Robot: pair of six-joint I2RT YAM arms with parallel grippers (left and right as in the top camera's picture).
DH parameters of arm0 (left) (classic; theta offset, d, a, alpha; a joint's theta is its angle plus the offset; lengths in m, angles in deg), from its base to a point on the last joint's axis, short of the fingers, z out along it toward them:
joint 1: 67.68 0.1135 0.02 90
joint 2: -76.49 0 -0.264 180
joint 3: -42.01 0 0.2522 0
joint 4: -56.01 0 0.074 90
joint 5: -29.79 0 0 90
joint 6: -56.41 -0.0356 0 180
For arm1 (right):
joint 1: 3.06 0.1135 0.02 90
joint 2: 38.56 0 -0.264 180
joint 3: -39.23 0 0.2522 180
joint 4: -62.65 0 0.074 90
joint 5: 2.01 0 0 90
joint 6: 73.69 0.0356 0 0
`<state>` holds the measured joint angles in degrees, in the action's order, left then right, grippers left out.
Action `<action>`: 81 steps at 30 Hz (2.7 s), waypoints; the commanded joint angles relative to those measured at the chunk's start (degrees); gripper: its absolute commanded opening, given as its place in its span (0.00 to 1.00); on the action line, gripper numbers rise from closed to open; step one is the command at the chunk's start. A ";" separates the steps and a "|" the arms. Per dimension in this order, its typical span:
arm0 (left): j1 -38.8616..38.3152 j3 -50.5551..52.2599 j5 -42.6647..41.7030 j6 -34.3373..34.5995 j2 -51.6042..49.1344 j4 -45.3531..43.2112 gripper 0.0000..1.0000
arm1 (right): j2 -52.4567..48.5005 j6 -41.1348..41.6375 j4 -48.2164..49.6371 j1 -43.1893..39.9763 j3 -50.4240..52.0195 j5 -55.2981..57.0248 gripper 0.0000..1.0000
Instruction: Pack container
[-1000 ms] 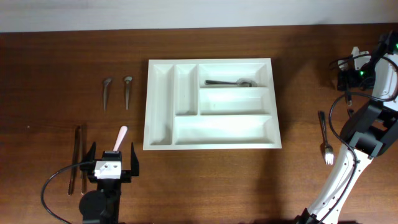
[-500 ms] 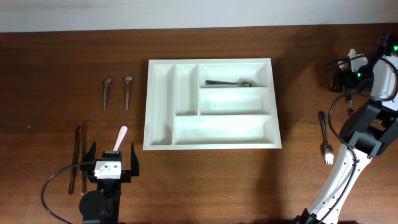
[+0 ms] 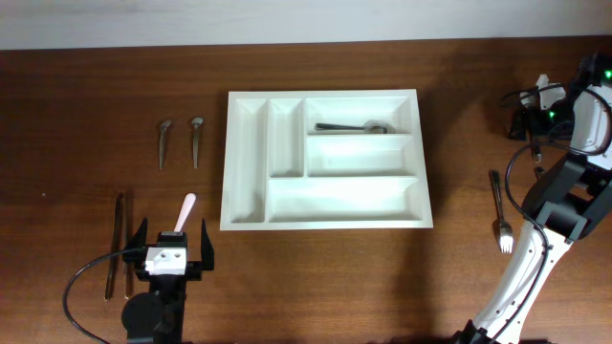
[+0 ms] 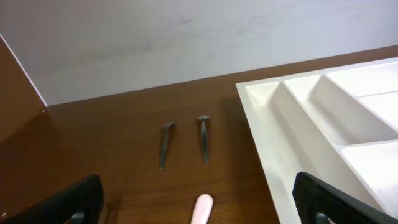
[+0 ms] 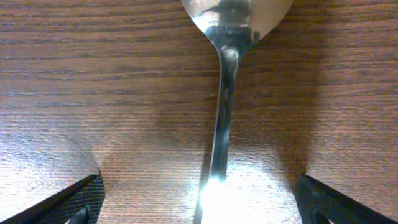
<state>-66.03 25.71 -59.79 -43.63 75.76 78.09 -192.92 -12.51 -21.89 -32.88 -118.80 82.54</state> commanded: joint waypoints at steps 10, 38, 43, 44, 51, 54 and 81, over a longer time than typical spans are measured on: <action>0.28 0.33 -0.63 0.50 0.44 -0.13 0.99 | -2.58 0.83 1.49 -0.46 0.37 -0.79 0.23; 0.28 0.33 -0.63 0.50 0.44 -0.13 0.99 | 0.90 38.93 -14.99 5.90 -32.83 -3.10 0.04; 0.28 0.33 -0.63 0.50 0.44 -0.13 0.99 | 4.09 50.73 -20.06 10.01 -35.76 -7.89 0.04; 0.28 0.33 -0.63 0.50 0.44 -0.13 0.99 | 4.55 53.07 -20.74 10.86 -35.76 -7.89 0.04; 0.28 0.33 -0.63 0.50 0.44 -0.13 0.99 | 5.09 63.01 -22.80 16.87 -35.74 -7.21 0.04; 0.28 0.33 -0.66 0.50 0.44 -0.13 0.99 | 5.09 65.00 -22.69 18.25 -35.74 -3.21 0.04; 0.28 0.33 -0.66 0.50 0.44 -0.13 0.99 | 4.92 60.76 -26.56 20.98 -9.14 2.71 0.79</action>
<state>-66.03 25.71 -59.79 -43.63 75.76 78.06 -189.25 48.21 -48.14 -11.85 -129.02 85.36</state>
